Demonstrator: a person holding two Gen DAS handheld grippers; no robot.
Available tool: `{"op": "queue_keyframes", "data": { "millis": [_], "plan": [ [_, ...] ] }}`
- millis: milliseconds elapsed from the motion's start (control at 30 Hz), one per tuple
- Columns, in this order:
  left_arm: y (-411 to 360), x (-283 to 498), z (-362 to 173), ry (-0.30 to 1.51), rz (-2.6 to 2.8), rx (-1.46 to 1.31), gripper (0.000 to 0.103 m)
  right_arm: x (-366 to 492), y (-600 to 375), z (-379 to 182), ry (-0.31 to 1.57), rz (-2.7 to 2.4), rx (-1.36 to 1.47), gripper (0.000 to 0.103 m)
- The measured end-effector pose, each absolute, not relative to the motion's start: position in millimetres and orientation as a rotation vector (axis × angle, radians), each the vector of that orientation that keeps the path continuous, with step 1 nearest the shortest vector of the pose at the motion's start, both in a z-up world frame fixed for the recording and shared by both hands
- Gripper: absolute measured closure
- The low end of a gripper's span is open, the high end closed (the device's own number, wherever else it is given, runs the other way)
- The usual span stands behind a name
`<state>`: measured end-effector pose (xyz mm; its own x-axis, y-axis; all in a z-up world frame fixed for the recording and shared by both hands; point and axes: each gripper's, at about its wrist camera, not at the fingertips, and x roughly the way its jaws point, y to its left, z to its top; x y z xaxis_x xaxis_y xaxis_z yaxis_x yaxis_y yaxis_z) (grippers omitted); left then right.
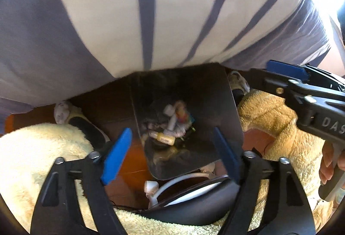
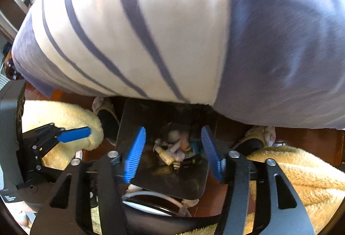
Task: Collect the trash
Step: 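Open both grippers to drop the scrunchie and tape roll into the bin, then raise both open grippers back up over the bed items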
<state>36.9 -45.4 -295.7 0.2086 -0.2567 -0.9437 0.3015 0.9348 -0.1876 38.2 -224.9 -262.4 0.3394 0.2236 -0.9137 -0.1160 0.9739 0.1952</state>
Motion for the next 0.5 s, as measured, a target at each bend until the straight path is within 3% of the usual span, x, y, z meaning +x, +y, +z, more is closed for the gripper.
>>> {"op": "queue_keyframes", "data": {
  "millis": [67, 167, 500],
  "plan": [
    [-43, 36, -284, 1.271, -0.370, 0.048, 0.011, 36, -230, -252, 1.174, 0.203, 0.104, 0.024],
    [-39, 34, -265, 1.219, -0.352, 0.044, 0.008, 32, -238, -236, 1.126, 0.158, 0.098, 0.008],
    [-33, 29, -209, 1.089, -0.336, 0.048, 0.008, 18, -256, -189, 1.011, 0.121, 0.078, 0.004]
  ]
}}
